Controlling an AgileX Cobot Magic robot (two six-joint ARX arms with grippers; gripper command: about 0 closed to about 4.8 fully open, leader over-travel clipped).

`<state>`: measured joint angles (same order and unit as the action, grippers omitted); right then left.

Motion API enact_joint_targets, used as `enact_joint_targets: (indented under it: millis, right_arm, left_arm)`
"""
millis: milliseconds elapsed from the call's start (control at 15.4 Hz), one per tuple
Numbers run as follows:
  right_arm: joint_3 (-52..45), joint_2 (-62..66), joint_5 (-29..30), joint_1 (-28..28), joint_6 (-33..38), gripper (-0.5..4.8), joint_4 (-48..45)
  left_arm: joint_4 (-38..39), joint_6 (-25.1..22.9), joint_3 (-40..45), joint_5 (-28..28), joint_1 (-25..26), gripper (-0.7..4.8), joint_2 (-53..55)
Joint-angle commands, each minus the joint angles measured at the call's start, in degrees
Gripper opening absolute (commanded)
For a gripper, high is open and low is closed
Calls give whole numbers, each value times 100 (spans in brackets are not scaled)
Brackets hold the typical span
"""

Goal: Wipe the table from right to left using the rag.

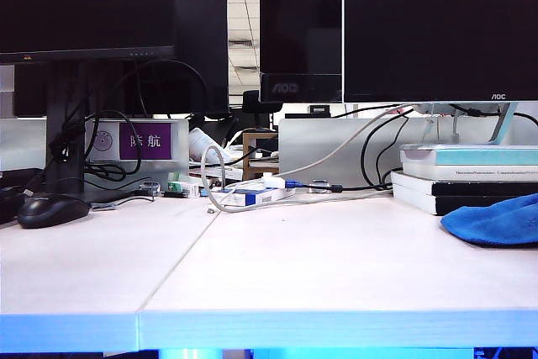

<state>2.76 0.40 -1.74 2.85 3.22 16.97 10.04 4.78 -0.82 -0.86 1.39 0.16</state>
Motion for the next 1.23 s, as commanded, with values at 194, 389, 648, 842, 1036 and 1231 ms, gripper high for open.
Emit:
enact_joint_targets:
  millis: [194,389,648,842,1036,1231]
  right_arm:
    - [-2,4,-24,4,129,-1,55]
    - [68,-2,-26,9,531,-1,-308]
    - [774,44,-538,9,1740,-2,-649]
    - [1493,297,-911,9,1744,-2,-651]
    - [2623,1217,-1187,9,1733,-2,-651]
    - [4649,3093,-1156,7,1733,-2,264]
  left_arm:
    - [66,15,35,-2,2,-4,-11]
    - [-13,280,-9,-7,2,-4,-11]
    - [-514,942,-525,-214,4,-4,-9]
    - [-540,951,-1141,-302,4,-4,61]
    - [-280,960,-2288,-291,2,-4,931]
    - [428,479,-4181,293,2,-4,2413]
